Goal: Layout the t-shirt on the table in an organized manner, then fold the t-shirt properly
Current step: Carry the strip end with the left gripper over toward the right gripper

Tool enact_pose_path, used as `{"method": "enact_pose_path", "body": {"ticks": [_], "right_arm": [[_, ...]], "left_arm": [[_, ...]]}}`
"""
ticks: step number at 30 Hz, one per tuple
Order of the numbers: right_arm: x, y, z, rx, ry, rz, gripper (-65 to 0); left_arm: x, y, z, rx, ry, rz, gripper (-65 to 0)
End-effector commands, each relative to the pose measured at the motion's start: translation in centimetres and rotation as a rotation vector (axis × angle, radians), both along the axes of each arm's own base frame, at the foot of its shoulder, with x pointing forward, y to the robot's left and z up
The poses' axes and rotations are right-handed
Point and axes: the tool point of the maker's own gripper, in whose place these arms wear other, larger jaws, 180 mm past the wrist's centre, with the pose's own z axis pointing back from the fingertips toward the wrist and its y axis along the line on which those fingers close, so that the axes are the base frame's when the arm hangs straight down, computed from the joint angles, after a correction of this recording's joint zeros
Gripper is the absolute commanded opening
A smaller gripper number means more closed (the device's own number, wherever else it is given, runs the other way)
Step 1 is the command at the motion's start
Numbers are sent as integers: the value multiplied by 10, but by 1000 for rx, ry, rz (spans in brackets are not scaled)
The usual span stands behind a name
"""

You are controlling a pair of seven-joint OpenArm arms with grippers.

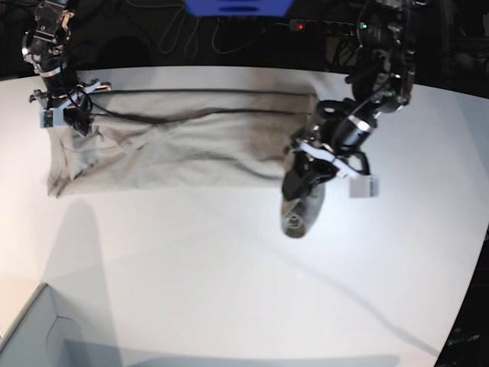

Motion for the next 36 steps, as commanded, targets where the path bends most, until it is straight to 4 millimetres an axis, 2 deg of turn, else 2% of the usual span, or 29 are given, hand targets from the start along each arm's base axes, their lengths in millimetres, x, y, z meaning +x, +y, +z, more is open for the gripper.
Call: {"method": "enact_pose_path", "body": {"ticks": [1, 6, 10, 13, 19, 25, 32, 36], "right_arm": [[-8, 0, -7, -13, 53, 25, -650], [-8, 0, -7, -13, 53, 25, -650], [-9, 0, -7, -13, 54, 25, -650], [-9, 0, -7, -13, 54, 25, -650], [-9, 0, -7, -13, 54, 25, -650], [-9, 0, -7, -13, 54, 25, -650], [-8, 1, -7, -12, 53, 27, -650], [-8, 1, -7, -12, 53, 27, -650]], "left_arm": [[0, -15, 8, -21, -34, -19, -650], [-8, -74, -16, 67, -7, -114, -650], [-20, -104, -39, 130, 33, -173, -650], [-12, -114, -39, 139, 27, -181, -650], [-1, -119, -54, 146, 59, -197, -650], [-5, -148, -60, 160, 62, -293, -650], [-3, -163, -58, 175, 44, -348, -650], [-5, -181, -60, 196, 34, -412, -650]]}}
